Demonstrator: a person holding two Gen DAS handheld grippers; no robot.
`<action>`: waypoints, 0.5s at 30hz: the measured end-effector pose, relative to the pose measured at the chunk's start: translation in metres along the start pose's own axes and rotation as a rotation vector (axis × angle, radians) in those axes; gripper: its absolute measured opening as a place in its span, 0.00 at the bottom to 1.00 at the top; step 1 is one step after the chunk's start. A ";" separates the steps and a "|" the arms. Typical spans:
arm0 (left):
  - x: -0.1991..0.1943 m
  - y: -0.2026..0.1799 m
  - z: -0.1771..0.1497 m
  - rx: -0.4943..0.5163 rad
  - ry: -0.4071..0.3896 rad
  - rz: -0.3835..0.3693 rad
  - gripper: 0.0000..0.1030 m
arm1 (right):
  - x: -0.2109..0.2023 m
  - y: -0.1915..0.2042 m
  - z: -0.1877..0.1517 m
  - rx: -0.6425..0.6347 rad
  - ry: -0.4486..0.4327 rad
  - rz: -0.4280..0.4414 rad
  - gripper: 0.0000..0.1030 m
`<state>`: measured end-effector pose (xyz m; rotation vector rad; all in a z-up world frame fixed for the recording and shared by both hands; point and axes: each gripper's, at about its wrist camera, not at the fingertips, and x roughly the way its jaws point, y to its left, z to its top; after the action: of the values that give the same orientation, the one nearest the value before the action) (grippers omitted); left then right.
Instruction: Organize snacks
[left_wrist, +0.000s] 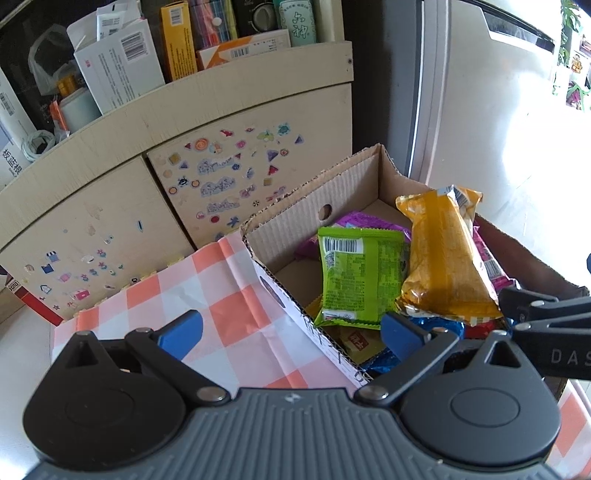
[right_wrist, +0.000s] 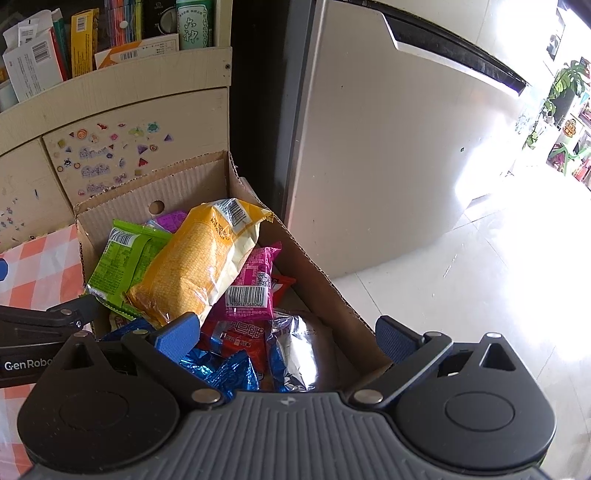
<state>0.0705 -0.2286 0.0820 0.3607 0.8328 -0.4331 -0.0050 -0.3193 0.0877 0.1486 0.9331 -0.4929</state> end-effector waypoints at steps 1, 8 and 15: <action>0.000 0.000 0.000 0.001 -0.001 0.003 0.99 | 0.000 0.000 0.000 -0.001 0.000 0.001 1.00; -0.001 -0.002 -0.001 0.017 -0.012 0.026 0.99 | 0.001 0.001 0.000 -0.007 0.001 -0.001 1.00; -0.001 -0.002 -0.002 0.015 -0.013 0.028 0.99 | 0.001 0.001 0.000 -0.008 0.001 0.000 1.00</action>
<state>0.0676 -0.2294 0.0817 0.3831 0.8109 -0.4154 -0.0039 -0.3188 0.0874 0.1422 0.9361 -0.4891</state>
